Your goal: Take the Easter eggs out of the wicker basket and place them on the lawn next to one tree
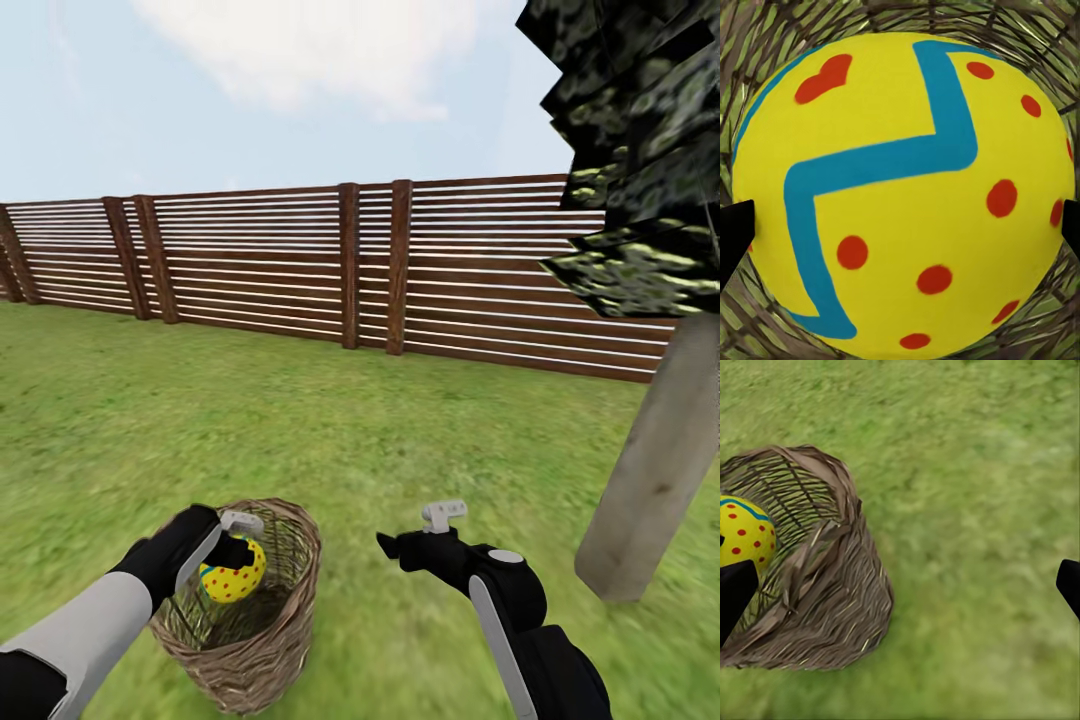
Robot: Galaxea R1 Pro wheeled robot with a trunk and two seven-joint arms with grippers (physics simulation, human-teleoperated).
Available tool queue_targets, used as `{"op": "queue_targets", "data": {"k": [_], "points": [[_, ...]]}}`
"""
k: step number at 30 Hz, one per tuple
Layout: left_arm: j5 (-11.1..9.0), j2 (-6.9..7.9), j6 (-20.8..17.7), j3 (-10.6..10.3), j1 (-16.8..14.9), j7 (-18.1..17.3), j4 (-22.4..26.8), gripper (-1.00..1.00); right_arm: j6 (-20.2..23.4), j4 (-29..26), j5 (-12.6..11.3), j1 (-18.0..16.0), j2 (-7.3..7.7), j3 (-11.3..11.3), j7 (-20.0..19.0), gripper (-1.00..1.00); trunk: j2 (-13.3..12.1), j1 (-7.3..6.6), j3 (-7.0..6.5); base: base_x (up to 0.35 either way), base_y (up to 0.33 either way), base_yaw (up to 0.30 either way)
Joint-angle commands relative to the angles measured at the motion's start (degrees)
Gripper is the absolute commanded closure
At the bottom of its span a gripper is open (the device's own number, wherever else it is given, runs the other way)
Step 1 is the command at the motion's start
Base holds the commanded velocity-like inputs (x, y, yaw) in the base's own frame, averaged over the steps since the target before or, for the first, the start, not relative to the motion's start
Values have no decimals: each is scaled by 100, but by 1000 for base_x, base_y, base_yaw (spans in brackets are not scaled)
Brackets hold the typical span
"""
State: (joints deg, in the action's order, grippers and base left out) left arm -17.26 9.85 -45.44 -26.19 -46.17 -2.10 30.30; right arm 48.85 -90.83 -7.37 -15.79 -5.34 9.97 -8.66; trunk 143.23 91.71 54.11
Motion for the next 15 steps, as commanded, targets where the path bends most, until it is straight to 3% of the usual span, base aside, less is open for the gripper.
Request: {"op": "queue_targets", "data": {"k": [1,11,15], "points": [[-6,8,-22,-34,-5,-10,9,100,28,-5,-27,-3,-7,-4,4,-100,0,-4,-16,-10,0,0],[-14,7,-52,-35,-2,-10,24,100,27,-5,-21,-3,-28,-4,4,-100,-402,-224,-196,-127,0,0],[-14,8,-151,-22,2,-3,444,100,26,-5,-21,-3,-28,-4,4,-100,-562,-312,-268,-74,0,0]]}}
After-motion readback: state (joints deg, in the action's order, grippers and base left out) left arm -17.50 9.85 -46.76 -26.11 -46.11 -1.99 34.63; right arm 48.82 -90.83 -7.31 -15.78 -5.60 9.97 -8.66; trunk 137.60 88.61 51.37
